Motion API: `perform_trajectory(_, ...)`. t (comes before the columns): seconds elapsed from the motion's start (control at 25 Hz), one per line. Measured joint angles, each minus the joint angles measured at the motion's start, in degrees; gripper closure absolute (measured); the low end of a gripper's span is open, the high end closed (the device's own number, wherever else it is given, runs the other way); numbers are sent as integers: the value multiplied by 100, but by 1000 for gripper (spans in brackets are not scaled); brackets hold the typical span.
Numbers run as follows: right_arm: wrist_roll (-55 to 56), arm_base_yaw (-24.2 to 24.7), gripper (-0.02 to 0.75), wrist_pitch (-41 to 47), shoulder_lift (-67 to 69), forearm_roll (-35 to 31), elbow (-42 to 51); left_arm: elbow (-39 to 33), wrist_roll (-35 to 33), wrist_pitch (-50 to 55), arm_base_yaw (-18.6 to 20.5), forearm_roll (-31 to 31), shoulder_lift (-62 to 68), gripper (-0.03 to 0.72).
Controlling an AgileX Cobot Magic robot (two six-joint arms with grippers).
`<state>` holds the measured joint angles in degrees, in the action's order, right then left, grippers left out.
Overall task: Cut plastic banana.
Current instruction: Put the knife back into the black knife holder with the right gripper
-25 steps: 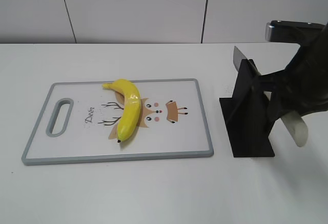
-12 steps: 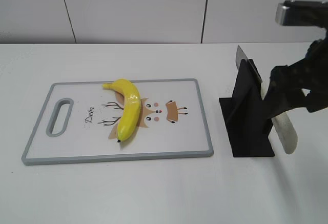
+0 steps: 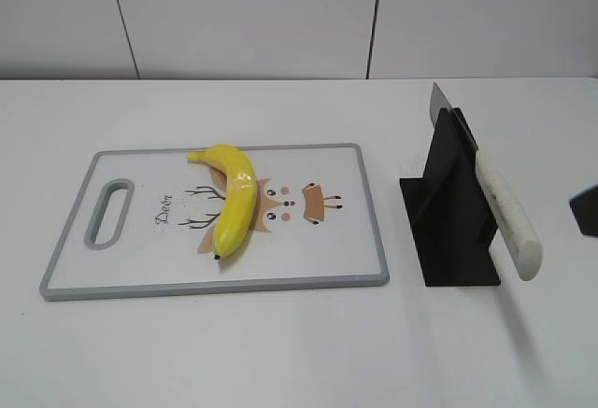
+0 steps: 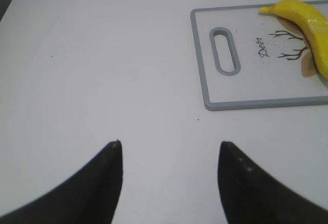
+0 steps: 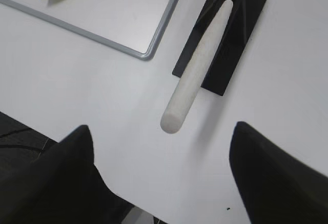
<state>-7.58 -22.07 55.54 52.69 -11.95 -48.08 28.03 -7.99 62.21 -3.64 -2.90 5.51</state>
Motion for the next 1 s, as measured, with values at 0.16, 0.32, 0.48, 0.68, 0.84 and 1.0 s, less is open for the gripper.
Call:
perform_trajectory(0.16,-201,0,147,-164,-921,0,976,0,0,0,0,0,0,136)
perform_trajectory(0.32,-262,0,157,-216,-1950,0,1705,0,0,-6,0,-2,0,136)
perform_trajectory(0.48,-278,0,158,-227,-2942,-7,1744,0,0,-6,0,3,0,136)
perform_trajectory(0.68,-278,0,158,191,-3911,13,1786,0,0,-6,0,3,0,136)
perform_trajectory(0.84,-278,0,158,375,-4509,61,1891,0,0,-6,0,3,0,136)
perform_trajectory(1.0,-278,0,158,381,-5049,86,1891,0,0,-6,0,3,0,136)
